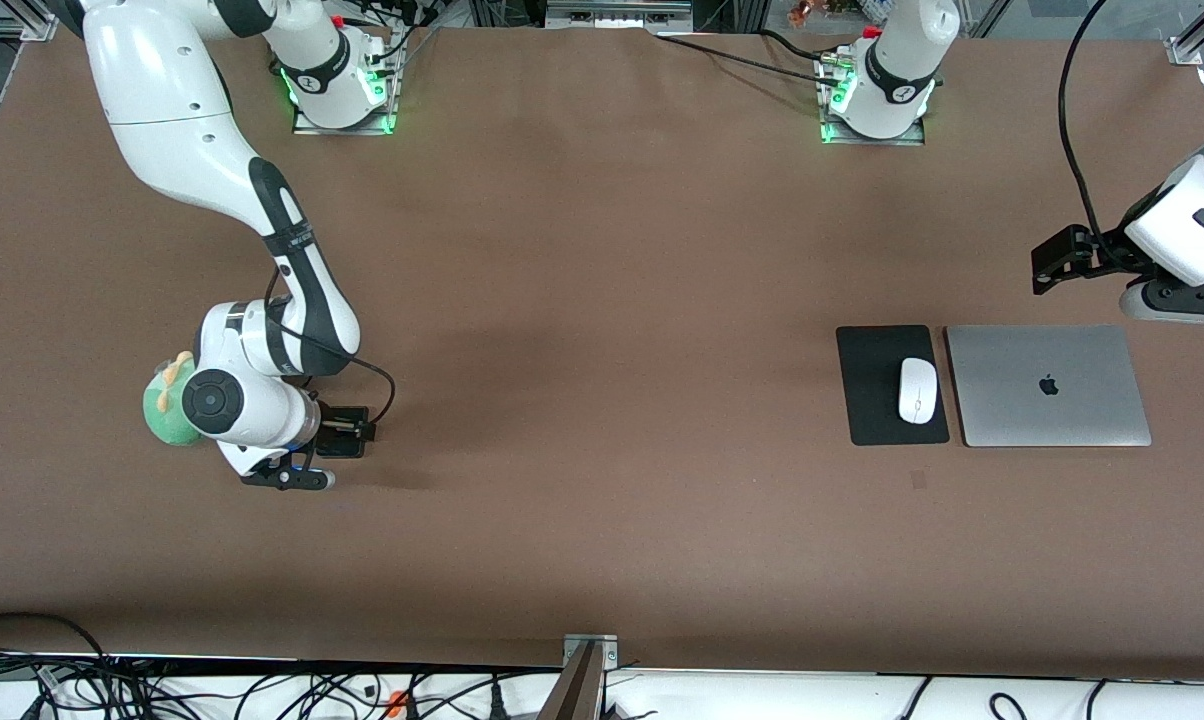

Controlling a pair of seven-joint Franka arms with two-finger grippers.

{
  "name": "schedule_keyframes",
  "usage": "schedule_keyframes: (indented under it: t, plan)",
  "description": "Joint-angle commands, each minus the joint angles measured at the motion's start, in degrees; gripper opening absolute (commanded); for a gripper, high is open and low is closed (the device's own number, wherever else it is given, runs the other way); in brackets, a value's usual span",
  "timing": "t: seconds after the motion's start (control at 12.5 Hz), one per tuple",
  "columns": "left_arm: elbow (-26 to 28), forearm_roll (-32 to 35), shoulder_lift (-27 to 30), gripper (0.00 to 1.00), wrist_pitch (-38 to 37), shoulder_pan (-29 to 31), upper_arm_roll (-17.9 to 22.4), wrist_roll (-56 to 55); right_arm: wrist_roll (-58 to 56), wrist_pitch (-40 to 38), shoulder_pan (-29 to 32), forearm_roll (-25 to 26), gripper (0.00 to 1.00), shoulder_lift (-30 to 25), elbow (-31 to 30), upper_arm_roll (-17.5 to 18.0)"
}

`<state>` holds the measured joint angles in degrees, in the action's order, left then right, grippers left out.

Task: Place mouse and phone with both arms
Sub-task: 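Carry the black phone with the right gripper beside the green plush toy, then release the phone and raise the right gripper away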

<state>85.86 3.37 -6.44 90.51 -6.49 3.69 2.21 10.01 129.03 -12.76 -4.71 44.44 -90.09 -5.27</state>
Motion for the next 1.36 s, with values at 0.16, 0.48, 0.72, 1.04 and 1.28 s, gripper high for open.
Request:
schedule_keyframes:
  t: [0.16, 0.48, 0.72, 1.04, 1.28]
  plan:
    - [1.06, -0.91, 0.99, 1.0, 0.11, 0.08, 0.35, -0.28, -0.34, -0.44, 0.72, -0.65, 1.0, -4.35, -1.32, 0.62]
    - [0.97, -0.82, 0.99, 1.0, 0.2, -0.01, 0.35, -0.36, -0.25, -2.81, 0.72, -0.56, 1.0, -11.81, -1.23, 0.62]
    - [1.06, -0.82, 0.99, 1.0, 0.11, 0.08, 0.35, -0.36, -0.16, -10.25, 0.72, -0.56, 1.0, -21.81, -1.31, 0.62]
    - [0.97, -0.74, 0.99, 1.0, 0.11, -0.01, 0.35, -0.36, -0.77, -26.69, 0.72, -0.56, 1.0, -34.56, -1.23, 0.01]
    - [1.06, -0.82, 0.99, 1.0, 0.11, 0.08, 0.44, -0.28, -0.95, -32.69, 0.72, -0.13, 1.0, -39.07, -1.32, -0.88]
